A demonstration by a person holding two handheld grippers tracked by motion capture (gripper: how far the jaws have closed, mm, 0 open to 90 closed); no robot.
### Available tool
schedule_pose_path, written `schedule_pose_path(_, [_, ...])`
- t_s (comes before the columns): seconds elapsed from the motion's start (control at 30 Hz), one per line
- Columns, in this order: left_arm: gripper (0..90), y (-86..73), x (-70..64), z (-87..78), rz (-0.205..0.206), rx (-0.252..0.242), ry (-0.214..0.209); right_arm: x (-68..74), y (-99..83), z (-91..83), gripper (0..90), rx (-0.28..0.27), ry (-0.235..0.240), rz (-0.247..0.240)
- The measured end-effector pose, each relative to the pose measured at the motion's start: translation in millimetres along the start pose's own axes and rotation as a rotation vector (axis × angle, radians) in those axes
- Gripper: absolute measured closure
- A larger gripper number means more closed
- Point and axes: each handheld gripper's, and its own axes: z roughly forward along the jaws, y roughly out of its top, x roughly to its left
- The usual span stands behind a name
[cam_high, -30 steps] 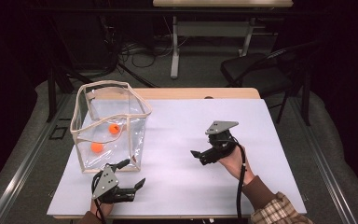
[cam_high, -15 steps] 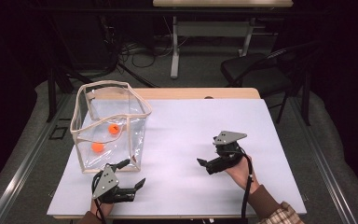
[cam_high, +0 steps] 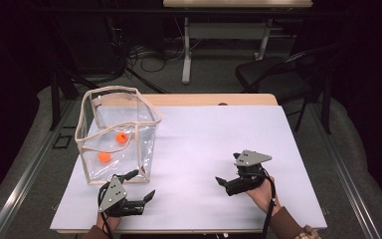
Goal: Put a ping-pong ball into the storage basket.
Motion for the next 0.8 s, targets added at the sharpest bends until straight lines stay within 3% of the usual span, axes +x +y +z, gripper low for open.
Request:
schedule_pose_path(0.4, [15.9, -0.2, -0.1, -0.1, -0.003, -0.001, 0.001, 4.7, -21.4, -10.8, 0.0, -0.040, -0.016, -0.004])
schedule_pose_path(0.8, [15.9, -0.7, 0.5, -0.5, -0.002, 0.005, 0.005, 12.7, -42.6, -19.8, 0.0, -0.097, -0.040, -0.049])
